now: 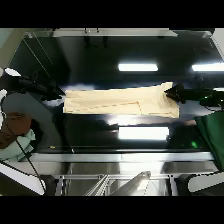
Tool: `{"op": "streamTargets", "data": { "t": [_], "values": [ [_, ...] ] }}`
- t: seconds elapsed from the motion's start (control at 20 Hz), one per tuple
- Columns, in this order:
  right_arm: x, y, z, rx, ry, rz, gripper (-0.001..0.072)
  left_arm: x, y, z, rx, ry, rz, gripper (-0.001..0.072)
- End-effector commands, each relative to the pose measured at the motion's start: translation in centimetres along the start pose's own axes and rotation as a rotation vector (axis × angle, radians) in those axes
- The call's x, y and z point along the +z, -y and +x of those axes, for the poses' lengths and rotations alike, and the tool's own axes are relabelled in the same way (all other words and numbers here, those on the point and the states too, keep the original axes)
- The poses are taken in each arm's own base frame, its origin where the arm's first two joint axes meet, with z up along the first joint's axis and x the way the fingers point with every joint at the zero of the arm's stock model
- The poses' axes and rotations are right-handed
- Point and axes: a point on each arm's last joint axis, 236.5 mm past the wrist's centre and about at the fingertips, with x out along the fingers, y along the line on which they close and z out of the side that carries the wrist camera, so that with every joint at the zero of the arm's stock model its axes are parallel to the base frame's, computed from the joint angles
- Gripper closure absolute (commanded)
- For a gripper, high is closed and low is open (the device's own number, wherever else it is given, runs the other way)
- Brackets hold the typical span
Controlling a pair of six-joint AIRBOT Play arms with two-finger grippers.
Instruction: Fold the shirts.
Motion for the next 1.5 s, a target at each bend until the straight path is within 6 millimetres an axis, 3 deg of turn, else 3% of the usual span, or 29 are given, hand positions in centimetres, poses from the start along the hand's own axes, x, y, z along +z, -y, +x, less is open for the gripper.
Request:
{"op": "streamTargets", "data": {
  "t": [0.0, 0.05, 0.1, 0.2, 0.4, 0.6, 0.65, 0.7, 0.75, 0.8, 0.85, 0.9, 0.95, 1.0, 1.2, 1.35, 1.45],
  "values": [
    [1.1, 0.3, -4.7, -0.043, 0.008, -0.07, 0.0335, -0.5, 0.4, -3.6, -0.003, 0.029, -0.001, 0.0428],
    [1.8, 1.1, -6.1, -0.087, 0.036, -0.088, 0.0122, -0.4, 1.0, -4.8, -0.001, 0.052, 0.012, 0.0428],
    [2.2, 2.1, -6.9, -0.127, 0.056, -0.071, 0.0024, -0.3, 1.9, -5.8, 0.003, 0.079, 0.034, 0.0428],
    [1.6, 3.8, -6.6, -0.158, 0.03, -0.029, 0.0024, -0.5, 4.3, -6.7, 0.01, 0.108, 0.089, 0.0428],
    [-2.4, 5.0, -1.4, -0.092, -0.132, 0.041, 0.0019, -1.3, 9.8, -5.0, 0.008, 0.105, 0.215, 0.0429],
    [-4.3, 1.1, 2.9, 0.084, -0.237, 0.079, 0.0029, -3.2, 14.7, -1.4, -0.009, 0.054, 0.328, 0.043],
    [-4.3, 0.6, 3.6, 0.087, -0.249, 0.059, 0.0083, -3.4, 15.9, -0.6, -0.012, 0.056, 0.355, 0.043],
    [-4.3, 0.1, 4.1, 0.09, -0.259, 0.04, 0.0309, -3.7, 17.2, 0.5, -0.014, 0.06, 0.385, 0.043],
    [-4.1, -0.4, 4.5, 0.092, -0.263, 0.023, 0.0464, -3.9, 18.5, 1.5, -0.017, 0.071, 0.416, 0.043],
    [-4.0, -0.9, 4.7, 0.094, -0.264, 0.006, 0.0611, -4.2, 19.7, 2.4, -0.021, 0.074, 0.442, 0.043],
    [-3.6, -1.1, 4.7, 0.096, -0.259, -0.008, 0.0687, -4.8, 21.1, 3.5, -0.027, 0.074, 0.474, 0.0431],
    [-3.2, -1.5, 4.6, 0.097, -0.254, -0.023, 0.0687, -5.3, 22.1, 4.7, -0.029, 0.07, 0.5, 0.045],
    [-2.9, -1.8, 4.5, 0.098, -0.247, -0.034, 0.0687, -6.1, 22.9, 6.2, -0.029, 0.049, 0.522, 0.0638],
    [-2.5, -2.2, 4.2, 0.098, -0.239, -0.044, 0.0687, -7.0, 23.4, 8.0, -0.031, 0.023, 0.539, 0.0703],
    [-2.2, -5.6, 1.4, 0.13, -0.245, -0.117, 0.0688, -8.5, 24.4, 16.8, -0.019, 0.006, 0.562, 0.0705],
    [-2.6, -4.4, -2.2, 0.0, -0.312, -0.135, 0.0688, -11.3, 23.8, 22.7, -0.002, -0.055, 0.574, 0.0705],
    [-2.7, -4.5, -4.0, -0.032, -0.334, -0.15, 0.0688, -13.0, 23.6, 25.6, 0.009, -0.082, 0.589, 0.0705]
  ]
}}
